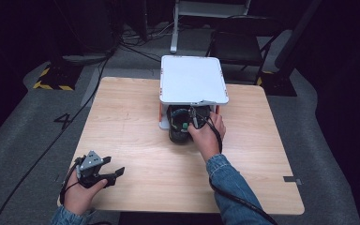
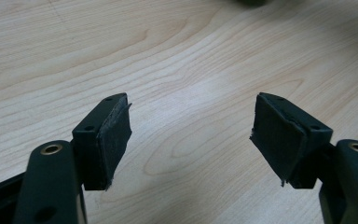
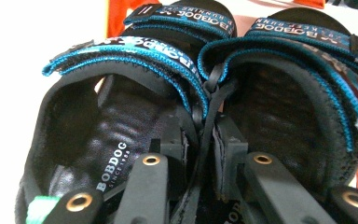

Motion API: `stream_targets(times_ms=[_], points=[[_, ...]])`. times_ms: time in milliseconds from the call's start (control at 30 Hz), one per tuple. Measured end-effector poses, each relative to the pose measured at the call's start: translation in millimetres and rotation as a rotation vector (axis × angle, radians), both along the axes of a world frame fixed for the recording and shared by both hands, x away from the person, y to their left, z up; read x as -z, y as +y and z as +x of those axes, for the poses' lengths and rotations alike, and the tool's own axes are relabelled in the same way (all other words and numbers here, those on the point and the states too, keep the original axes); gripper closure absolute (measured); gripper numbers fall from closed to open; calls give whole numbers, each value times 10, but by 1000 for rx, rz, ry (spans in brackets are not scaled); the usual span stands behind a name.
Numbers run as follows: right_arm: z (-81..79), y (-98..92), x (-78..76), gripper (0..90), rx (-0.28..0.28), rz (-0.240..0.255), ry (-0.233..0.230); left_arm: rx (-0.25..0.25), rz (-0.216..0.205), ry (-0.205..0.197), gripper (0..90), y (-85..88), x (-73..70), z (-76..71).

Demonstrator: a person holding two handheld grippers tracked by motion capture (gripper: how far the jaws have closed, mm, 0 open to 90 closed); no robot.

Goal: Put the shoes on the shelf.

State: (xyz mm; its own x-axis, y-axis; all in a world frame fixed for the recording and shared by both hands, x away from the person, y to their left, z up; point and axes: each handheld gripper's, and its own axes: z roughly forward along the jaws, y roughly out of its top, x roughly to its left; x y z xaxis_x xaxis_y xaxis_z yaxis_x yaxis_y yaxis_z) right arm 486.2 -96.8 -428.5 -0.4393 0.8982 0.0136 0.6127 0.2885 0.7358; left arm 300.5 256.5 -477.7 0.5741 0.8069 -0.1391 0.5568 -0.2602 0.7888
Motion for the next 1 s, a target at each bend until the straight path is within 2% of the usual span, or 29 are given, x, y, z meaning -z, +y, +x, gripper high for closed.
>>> stream_targets(times_ms=[67, 200, 233, 267, 300, 533, 600, 700, 733, 767, 900, 933, 967, 1000], points=[[38, -9, 55, 776, 12, -1, -10, 6, 6, -4, 282, 2, 1, 5], [78, -5, 128, 774, 14, 0, 0, 1, 7, -1, 282, 6, 7, 6], [94, 2, 181, 773, 19, -9, -22, 7, 10, -4, 283, 17, 7, 11], [94, 2, 181, 773, 19, -9, -22, 7, 10, -4, 282, 17, 7, 11], [104, 2, 194, 770, 25, -18, -47, 3, 6, -7, 282, 16, 9, 9], [78, 24, 231, 753, 33, 4, -51, 5, 3, -6, 282, 12, 8, 6], [79, 18, 246, 723, 55, 21, -65, 7, 4, -4, 282, 11, 6, 2], [89, 4, 257, 675, 86, 35, -108, 6, 5, -2, 282, 12, 9, 4], [96, -9, 248, 674, 93, 34, -111, 5, 4, -2, 282, 13, 12, 5], [99, -20, 236, 662, 92, 55, -101, 4, 3, 0, 282, 14, 14, 4], [106, -41, 220, 603, 77, 43, -109, 7, 9, -1, 282, 23, 19, 12], [106, -49, 214, 557, 72, 44, -120, 7, 10, -1, 282, 22, 18, 11], [94, -56, 190, 460, 74, 46, -193, 2, 4, 2, 282, 15, 18, 6], [83, -65, 171, 462, 73, 45, -195, 2, 4, 2, 282, 15, 18, 6]])
